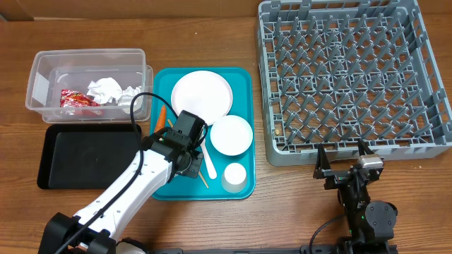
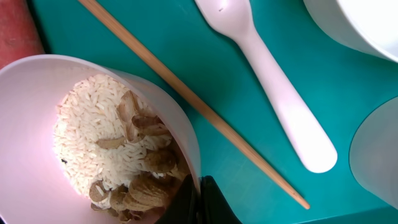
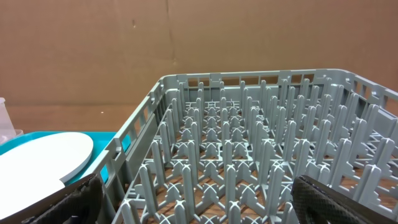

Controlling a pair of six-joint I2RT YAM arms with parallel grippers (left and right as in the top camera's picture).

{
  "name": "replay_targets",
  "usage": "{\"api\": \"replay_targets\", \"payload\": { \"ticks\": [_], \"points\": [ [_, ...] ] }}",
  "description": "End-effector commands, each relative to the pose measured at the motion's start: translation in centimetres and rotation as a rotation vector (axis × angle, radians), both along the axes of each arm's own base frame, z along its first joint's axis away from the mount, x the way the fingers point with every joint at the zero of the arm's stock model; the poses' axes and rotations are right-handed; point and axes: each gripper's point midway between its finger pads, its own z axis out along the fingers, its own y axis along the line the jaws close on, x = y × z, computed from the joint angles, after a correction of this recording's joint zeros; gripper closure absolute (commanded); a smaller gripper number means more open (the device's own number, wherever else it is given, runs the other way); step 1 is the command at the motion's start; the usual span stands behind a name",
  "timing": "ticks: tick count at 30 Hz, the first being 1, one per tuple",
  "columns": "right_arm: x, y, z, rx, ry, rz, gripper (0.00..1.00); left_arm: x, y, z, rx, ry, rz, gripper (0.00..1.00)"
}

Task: Sort waste into correct bins and load items into the dishwasher
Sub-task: 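Close the left gripper on the bowl rim and lift it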

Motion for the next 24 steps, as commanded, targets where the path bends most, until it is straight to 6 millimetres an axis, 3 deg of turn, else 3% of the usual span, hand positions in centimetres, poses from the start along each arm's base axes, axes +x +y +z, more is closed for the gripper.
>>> {"api": "replay_targets", "payload": {
  "ticks": [1, 7, 13, 24],
  "points": [
    [0.0, -0.1, -0.1, -0.003, -0.008, -0.003, 0.0, 0.6, -0.2, 0.5, -0.006, -0.017, -0.01, 0.96],
    [0.0, -0.1, -0.1, -0.003, -0.008, -0.003, 0.0, -0.3, 0.1, -0.7, -0.004, 0.004, -0.001, 0.94],
    [0.0, -0.1, -0.1, -0.003, -0.008, -0.003, 0.0, -0.6, 0.1, -0.8, -0.005, 0.017, -0.002, 0.74],
    [0.0, -0.1, -0.1, -0.003, -0.008, -0.003, 0.0, -1.1, -0.1, -1.3, -0.021, 0.035, -0.006, 0.85]
  ]
}}
